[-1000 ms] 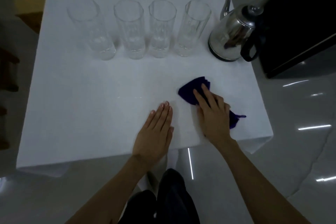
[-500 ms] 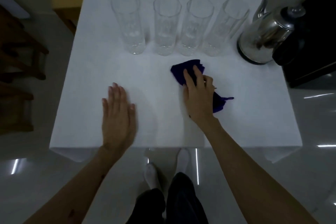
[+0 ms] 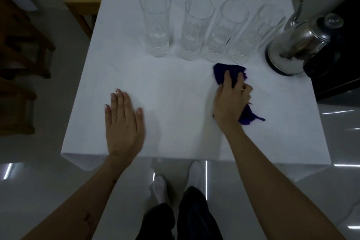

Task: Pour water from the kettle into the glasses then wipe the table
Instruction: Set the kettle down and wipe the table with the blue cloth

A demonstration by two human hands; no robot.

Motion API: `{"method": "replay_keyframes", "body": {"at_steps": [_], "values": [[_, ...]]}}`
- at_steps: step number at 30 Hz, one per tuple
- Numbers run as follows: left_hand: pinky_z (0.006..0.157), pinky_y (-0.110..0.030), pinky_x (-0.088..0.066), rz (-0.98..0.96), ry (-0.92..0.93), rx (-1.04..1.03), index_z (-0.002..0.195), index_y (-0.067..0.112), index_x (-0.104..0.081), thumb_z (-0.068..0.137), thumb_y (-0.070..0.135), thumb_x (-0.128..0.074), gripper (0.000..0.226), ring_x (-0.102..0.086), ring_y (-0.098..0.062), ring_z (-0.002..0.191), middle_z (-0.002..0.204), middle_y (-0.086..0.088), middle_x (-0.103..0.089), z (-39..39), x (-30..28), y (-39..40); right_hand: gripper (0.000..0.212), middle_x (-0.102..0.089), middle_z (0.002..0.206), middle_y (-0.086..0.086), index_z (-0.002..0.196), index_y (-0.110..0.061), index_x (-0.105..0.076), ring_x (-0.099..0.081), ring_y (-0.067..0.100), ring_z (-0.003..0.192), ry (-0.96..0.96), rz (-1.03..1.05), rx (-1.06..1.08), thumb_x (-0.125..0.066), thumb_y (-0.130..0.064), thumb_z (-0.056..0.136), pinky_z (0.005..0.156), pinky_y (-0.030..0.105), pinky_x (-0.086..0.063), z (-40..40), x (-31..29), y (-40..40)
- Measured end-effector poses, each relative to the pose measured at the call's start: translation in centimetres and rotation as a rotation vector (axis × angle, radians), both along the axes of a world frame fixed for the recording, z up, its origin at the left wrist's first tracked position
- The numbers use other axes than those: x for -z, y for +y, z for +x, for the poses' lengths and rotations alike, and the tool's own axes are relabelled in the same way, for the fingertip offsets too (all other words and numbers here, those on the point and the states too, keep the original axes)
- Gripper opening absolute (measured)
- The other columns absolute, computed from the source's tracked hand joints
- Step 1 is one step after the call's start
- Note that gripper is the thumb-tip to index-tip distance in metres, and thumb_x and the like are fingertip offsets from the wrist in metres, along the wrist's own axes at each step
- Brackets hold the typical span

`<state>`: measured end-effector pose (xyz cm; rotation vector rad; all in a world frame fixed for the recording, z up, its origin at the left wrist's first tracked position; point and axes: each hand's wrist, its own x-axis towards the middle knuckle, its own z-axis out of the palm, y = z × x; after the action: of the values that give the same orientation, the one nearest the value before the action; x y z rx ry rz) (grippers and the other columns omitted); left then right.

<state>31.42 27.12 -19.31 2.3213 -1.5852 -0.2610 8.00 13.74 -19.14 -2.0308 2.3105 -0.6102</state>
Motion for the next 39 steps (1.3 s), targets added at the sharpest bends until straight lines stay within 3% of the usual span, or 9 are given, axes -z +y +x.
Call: {"method": "replay_keyframes", "body": {"at_steps": [7,11,15,18,21,24,26,33,39], "values": [[0.123,-0.046,-0.007,-0.016,0.005,-0.001,0.153,0.003,-0.014,0.102,0.04,-0.015,0.063,-0.004,-0.022,0.151,0.163,-0.012,-0.01,0.1,0.1,0.1,0.046,-0.05,0.145,0.028,0.136,-0.009,-0.062,-0.052,0.048,0.105,-0.041,0.02,-0.356,-0.062,-0.011,0.091,0.089,0.057,-0.049,7.8,-0.1,1.1],[0.123,-0.044,-0.006,-0.015,0.008,0.003,0.154,0.003,-0.012,0.103,0.04,-0.015,0.063,-0.003,-0.022,0.151,0.163,-0.012,-0.009,0.2,0.2,0.0,0.044,-0.052,0.145,0.021,0.134,-0.012,-0.064,-0.05,0.039,0.103,-0.019,-0.021,-0.641,-0.045,-0.018,0.095,0.088,0.048,-0.051,5.9,0.1,2.1],[0.122,-0.045,-0.009,-0.037,-0.026,0.013,0.152,-0.001,-0.019,0.103,0.036,-0.02,0.061,-0.01,-0.027,0.15,0.161,-0.017,-0.017,0.3,0.3,0.1,0.044,-0.055,0.144,0.017,0.131,-0.013,-0.066,-0.044,0.033,0.105,0.059,-0.082,-0.814,-0.046,-0.015,0.092,0.08,0.048,-0.05,2.3,0.0,3.3],[0.123,-0.044,-0.006,-0.024,-0.005,0.037,0.152,-0.001,-0.017,0.102,0.038,-0.018,0.063,-0.008,-0.027,0.151,0.161,-0.017,-0.014,0.5,0.1,0.2,0.045,-0.057,0.142,0.017,0.13,-0.015,-0.068,-0.045,0.034,0.105,0.068,-0.09,-0.657,-0.046,-0.015,0.09,0.077,0.048,-0.049,-1.2,-0.1,4.2],[0.123,-0.042,-0.005,-0.027,0.02,0.038,0.152,-0.001,-0.016,0.102,0.039,-0.017,0.064,-0.006,-0.025,0.151,0.162,-0.015,-0.012,1.4,-0.1,0.5,0.043,-0.053,0.145,0.022,0.133,-0.014,-0.065,-0.05,0.041,0.106,0.066,-0.056,-0.308,-0.05,-0.015,0.092,0.08,0.054,-0.048,-3.3,-0.2,4.6],[0.123,-0.043,-0.003,-0.012,-0.036,0.027,0.153,0.0,-0.014,0.102,0.038,-0.016,0.063,-0.003,-0.024,0.151,0.162,-0.014,-0.009,3.9,0.0,1.6,0.042,-0.049,0.145,0.029,0.137,-0.009,-0.06,-0.052,0.051,0.107,0.003,-0.004,0.015,-0.056,-0.011,0.096,0.085,0.057,-0.045,-1.8,-0.4,3.5],[0.123,-0.043,-0.002,0.013,-0.068,0.016,0.153,0.001,-0.011,0.102,0.04,-0.013,0.064,-0.001,-0.023,0.151,0.163,-0.013,-0.006,5.4,0.3,2.3,0.043,-0.045,0.148,0.029,0.141,-0.009,-0.057,-0.049,0.052,0.112,-0.028,0.019,0.106,-0.054,-0.01,0.098,0.088,0.056,-0.041,0.5,-0.6,2.7],[0.123,-0.038,-0.002,0.012,-0.051,-0.066,0.154,0.002,-0.011,0.102,0.042,-0.013,0.065,-0.002,-0.022,0.151,0.163,-0.012,-0.007,5.8,0.7,2.6,0.046,-0.03,0.16,0.022,0.15,-0.016,-0.045,-0.038,0.044,0.129,-0.043,0.077,0.044,-0.046,-0.015,0.104,0.1,0.05,-0.034,8.5,-0.5,1.9],[0.123,-0.038,-0.004,-0.015,-0.043,-0.066,0.153,0.001,-0.015,0.103,0.039,-0.016,0.063,-0.007,-0.023,0.151,0.162,-0.013,-0.012,5.7,0.6,2.7,0.044,-0.045,0.149,0.026,0.139,-0.01,-0.058,-0.048,0.047,0.116,-0.134,0.053,-0.138,-0.061,-0.007,0.095,0.092,0.056,-0.042,13.4,-0.3,2.6]]}}
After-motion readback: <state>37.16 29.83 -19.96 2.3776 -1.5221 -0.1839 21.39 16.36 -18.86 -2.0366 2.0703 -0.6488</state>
